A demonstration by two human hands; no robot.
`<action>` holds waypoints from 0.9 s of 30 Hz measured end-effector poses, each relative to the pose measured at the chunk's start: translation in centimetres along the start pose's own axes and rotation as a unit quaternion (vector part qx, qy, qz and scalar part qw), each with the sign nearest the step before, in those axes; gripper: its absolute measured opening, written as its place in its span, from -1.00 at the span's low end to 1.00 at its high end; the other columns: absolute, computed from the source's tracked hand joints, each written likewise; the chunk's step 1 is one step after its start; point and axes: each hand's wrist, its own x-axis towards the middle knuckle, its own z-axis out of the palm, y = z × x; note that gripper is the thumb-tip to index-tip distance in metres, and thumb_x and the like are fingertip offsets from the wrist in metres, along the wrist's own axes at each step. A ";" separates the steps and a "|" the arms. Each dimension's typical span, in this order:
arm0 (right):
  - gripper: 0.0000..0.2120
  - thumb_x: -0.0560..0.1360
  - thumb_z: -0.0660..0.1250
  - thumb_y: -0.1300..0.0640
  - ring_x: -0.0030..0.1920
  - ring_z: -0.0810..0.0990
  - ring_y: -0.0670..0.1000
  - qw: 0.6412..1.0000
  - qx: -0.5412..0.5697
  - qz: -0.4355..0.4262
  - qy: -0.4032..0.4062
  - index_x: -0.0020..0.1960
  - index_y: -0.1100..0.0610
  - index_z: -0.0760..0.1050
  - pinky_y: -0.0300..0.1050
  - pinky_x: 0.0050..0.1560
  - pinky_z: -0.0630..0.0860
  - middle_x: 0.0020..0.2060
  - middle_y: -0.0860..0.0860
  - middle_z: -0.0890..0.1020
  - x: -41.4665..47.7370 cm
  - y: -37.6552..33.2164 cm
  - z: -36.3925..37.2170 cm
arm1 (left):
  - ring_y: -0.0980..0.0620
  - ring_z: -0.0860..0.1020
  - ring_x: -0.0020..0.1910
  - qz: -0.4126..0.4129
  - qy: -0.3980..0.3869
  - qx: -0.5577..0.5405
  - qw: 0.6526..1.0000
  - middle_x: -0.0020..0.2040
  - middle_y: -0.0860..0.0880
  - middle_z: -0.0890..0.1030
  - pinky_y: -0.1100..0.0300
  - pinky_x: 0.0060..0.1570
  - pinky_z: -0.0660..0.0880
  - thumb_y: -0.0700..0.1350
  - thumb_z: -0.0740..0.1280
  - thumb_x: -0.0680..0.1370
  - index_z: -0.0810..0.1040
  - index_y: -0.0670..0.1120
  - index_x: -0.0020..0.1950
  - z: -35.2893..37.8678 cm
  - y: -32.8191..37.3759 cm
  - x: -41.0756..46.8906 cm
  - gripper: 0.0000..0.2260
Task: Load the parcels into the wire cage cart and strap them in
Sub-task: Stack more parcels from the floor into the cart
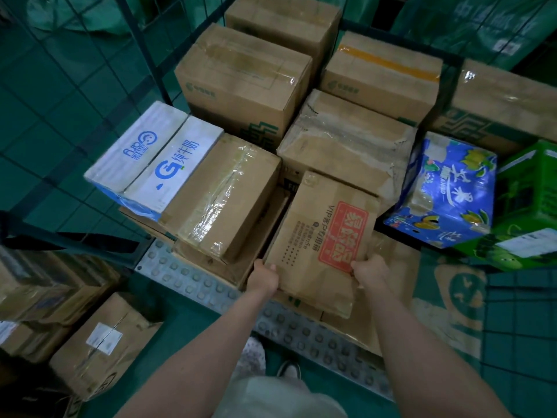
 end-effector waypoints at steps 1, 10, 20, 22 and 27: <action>-0.73 0.53 0.27 0.19 0.07 0.59 0.21 1.000 0.005 -0.007 0.001 0.18 0.28 0.49 0.03 0.05 0.56 0.09 0.21 0.59 -0.1 -0.1 0.1 | -0.26 0.46 0.24 0.003 0.005 -0.004 1.000 0.36 -0.22 0.38 -0.11 0.22 0.45 -0.06 0.07 0.65 0.14 -0.12 0.50 -0.2 0.2 0.2 -0.57; -0.72 0.54 0.26 0.21 0.13 0.55 0.20 0.998 0.032 -0.052 0.029 0.23 0.26 0.41 -0.12 -0.05 0.46 0.13 0.21 0.57 -1.2 -1.4 1.5 | -0.24 0.48 0.20 0.037 0.069 0.051 0.996 0.24 -0.23 0.48 -0.07 0.19 0.46 -0.06 0.09 0.65 0.31 -0.20 0.36 -2.7 0.8 0.7 -0.66; -0.77 0.58 0.19 0.26 0.14 0.54 0.21 0.998 -0.006 -0.046 0.042 0.22 0.30 0.38 -0.10 -0.07 0.43 0.14 0.24 0.56 -2.1 -2.5 2.3 | -0.29 0.38 0.30 -0.001 0.008 -0.013 1.000 0.37 -0.26 0.34 -0.18 0.26 0.40 -0.13 0.10 0.65 0.15 -0.22 0.44 -3.6 1.4 2.2 -0.61; -0.74 0.59 0.19 0.24 0.15 0.54 0.20 0.998 -0.023 -0.048 0.021 0.25 0.30 0.38 -0.11 -0.10 0.40 0.16 0.23 0.55 -2.2 -2.6 2.0 | -0.29 0.36 0.32 -0.044 -0.007 -0.045 0.998 0.41 -0.25 0.29 -0.20 0.29 0.36 -0.11 0.11 0.64 0.07 -0.20 0.49 -3.7 1.9 1.4 -0.54; -0.80 0.57 0.24 0.21 0.07 0.58 0.15 0.997 -0.026 -0.076 0.001 0.17 0.26 0.44 -0.15 -0.20 0.41 0.09 0.16 0.58 -2.6 -3.0 0.8 | -0.25 0.31 0.37 -0.015 0.022 -0.090 0.996 0.43 -0.26 0.26 -0.10 0.34 0.33 -0.14 0.24 0.60 -0.04 -0.28 0.51 -4.3 2.3 -0.2 -0.38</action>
